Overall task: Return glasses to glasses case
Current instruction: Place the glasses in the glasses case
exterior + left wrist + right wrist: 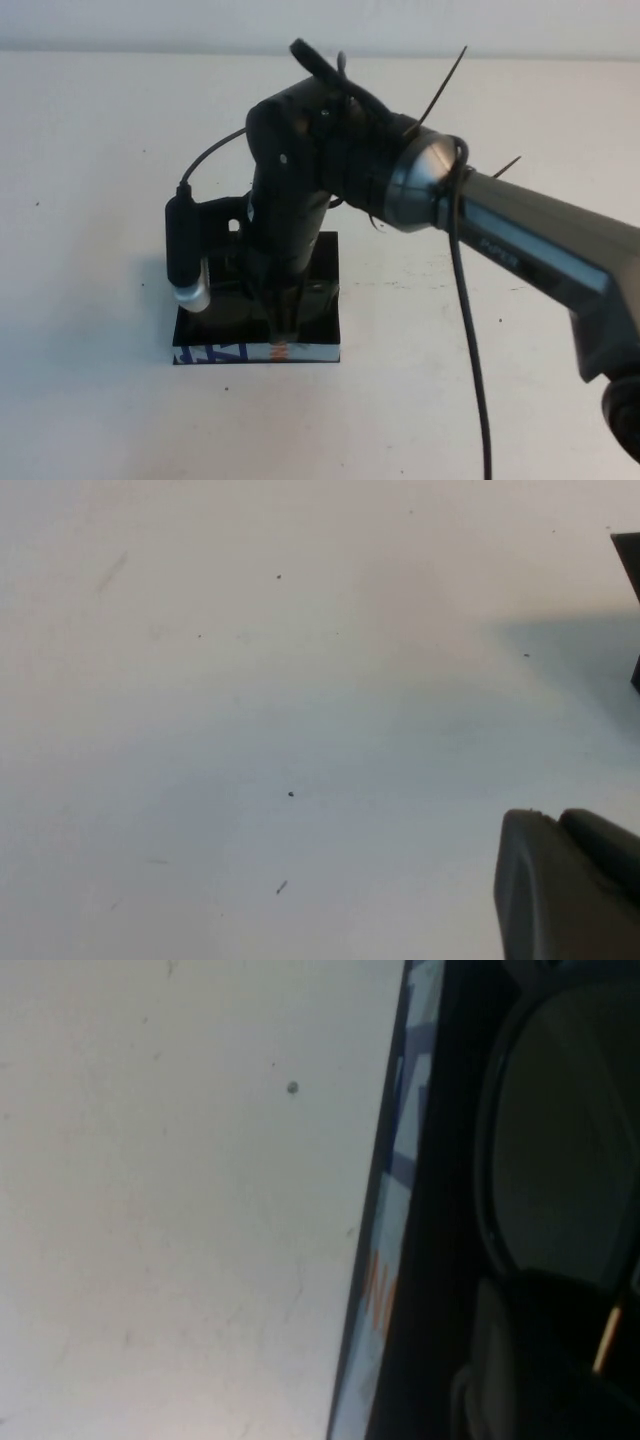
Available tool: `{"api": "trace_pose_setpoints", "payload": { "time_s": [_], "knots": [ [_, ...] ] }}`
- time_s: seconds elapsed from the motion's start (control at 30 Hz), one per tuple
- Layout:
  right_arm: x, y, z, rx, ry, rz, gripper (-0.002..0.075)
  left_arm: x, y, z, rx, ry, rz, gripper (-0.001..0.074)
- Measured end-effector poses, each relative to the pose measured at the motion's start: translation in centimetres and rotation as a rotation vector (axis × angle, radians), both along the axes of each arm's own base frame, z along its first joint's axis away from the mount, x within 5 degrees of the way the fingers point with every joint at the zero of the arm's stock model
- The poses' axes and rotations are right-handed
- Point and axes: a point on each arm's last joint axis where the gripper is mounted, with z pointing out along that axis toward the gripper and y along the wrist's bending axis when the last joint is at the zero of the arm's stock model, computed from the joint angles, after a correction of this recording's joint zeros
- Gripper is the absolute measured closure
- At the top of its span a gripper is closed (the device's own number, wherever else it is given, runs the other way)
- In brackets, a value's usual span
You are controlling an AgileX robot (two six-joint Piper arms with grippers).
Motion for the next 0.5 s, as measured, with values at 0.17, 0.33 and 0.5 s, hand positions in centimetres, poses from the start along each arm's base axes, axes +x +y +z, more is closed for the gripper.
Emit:
{"api": "trace_pose_setpoints", "payload": {
  "time_s": [0.17, 0.33, 0.5],
  "knots": [
    [0.6, 1.0, -1.7, -0.018, 0.007, 0.007, 0.0664, 0.0, 0.0, 0.0, 0.000, 0.000, 0.000, 0.0738],
    [0.9, 1.4, -3.3, -0.042, 0.027, 0.008, 0.0664, 0.0, 0.0, 0.0, 0.000, 0.000, 0.000, 0.0738],
    [1.1, 1.5, -4.5, -0.060, 0.043, 0.008, 0.0664, 0.0, 0.0, 0.0, 0.000, 0.000, 0.000, 0.0738]
  ]
}}
